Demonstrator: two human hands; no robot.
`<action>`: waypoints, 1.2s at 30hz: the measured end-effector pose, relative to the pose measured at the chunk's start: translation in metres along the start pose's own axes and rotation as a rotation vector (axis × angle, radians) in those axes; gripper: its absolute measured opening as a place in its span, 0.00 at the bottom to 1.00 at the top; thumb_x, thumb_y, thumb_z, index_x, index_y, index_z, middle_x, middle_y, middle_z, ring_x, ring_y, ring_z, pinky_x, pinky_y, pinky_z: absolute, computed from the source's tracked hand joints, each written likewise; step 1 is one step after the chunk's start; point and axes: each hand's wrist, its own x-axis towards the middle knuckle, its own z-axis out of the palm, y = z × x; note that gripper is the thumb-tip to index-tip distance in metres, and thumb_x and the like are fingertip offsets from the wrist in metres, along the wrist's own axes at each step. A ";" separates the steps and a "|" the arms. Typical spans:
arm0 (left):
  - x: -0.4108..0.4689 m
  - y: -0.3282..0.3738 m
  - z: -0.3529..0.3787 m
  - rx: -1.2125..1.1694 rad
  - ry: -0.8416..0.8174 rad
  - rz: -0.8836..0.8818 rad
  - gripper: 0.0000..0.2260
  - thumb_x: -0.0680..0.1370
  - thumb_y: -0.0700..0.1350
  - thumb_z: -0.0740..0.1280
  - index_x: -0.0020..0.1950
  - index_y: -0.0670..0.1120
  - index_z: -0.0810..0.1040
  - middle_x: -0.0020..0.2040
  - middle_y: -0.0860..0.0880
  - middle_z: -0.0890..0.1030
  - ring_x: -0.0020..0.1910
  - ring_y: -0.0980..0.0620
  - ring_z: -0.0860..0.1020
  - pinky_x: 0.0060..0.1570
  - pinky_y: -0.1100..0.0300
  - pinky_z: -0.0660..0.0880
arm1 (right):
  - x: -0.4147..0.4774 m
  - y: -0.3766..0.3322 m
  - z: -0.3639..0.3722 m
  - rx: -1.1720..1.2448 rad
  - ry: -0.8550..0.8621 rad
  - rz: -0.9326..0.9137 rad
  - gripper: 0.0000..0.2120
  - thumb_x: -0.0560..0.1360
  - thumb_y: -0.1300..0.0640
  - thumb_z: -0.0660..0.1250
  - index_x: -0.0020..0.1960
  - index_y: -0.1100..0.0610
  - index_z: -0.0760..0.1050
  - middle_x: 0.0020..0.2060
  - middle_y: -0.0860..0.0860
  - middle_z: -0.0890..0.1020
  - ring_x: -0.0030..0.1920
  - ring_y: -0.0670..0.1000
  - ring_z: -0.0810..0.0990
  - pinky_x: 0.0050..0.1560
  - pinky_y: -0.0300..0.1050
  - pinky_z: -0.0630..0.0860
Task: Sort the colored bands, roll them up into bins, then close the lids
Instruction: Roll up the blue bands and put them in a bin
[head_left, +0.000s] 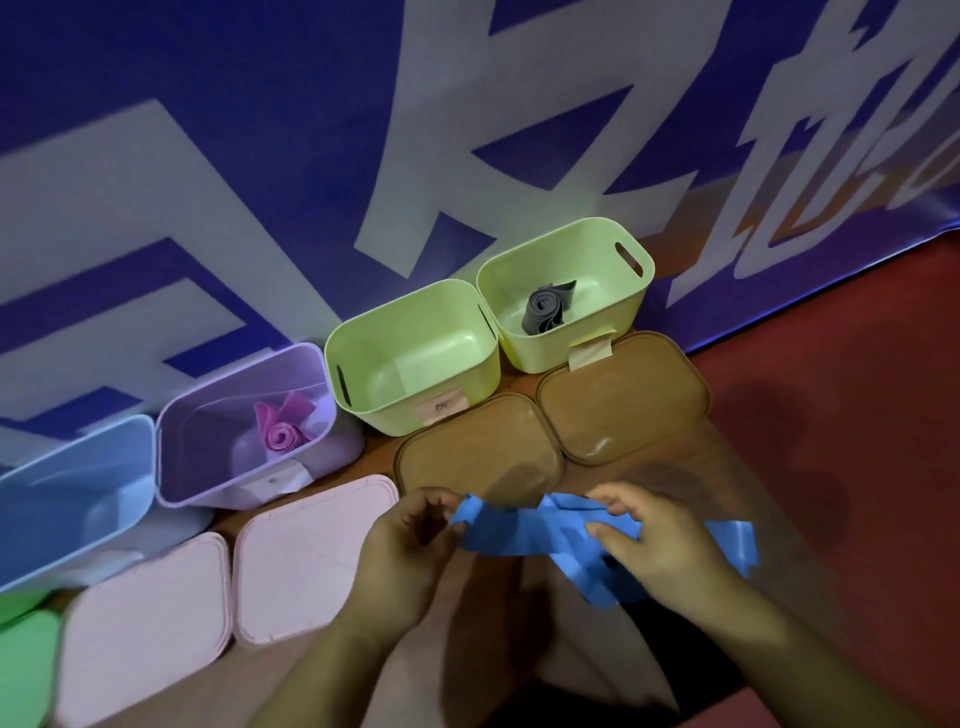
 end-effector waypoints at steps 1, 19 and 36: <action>-0.005 -0.003 -0.008 0.039 -0.010 -0.015 0.10 0.75 0.30 0.70 0.48 0.46 0.81 0.41 0.53 0.84 0.38 0.60 0.81 0.41 0.67 0.76 | 0.001 0.000 0.003 -0.014 -0.018 0.004 0.16 0.71 0.52 0.75 0.56 0.41 0.79 0.45 0.32 0.80 0.51 0.35 0.78 0.51 0.25 0.68; -0.046 -0.028 -0.036 0.135 0.036 -0.136 0.13 0.75 0.32 0.71 0.46 0.51 0.84 0.43 0.54 0.85 0.43 0.57 0.83 0.46 0.63 0.78 | 0.057 0.011 0.084 -0.371 -0.277 -0.139 0.12 0.74 0.55 0.70 0.57 0.51 0.80 0.53 0.47 0.82 0.54 0.50 0.79 0.53 0.45 0.76; -0.040 -0.006 -0.027 0.077 0.112 -0.109 0.06 0.76 0.37 0.72 0.45 0.47 0.84 0.40 0.53 0.83 0.38 0.58 0.79 0.41 0.68 0.75 | 0.032 -0.027 0.040 0.004 -0.182 0.010 0.22 0.72 0.62 0.73 0.58 0.41 0.75 0.39 0.43 0.80 0.45 0.39 0.77 0.48 0.34 0.74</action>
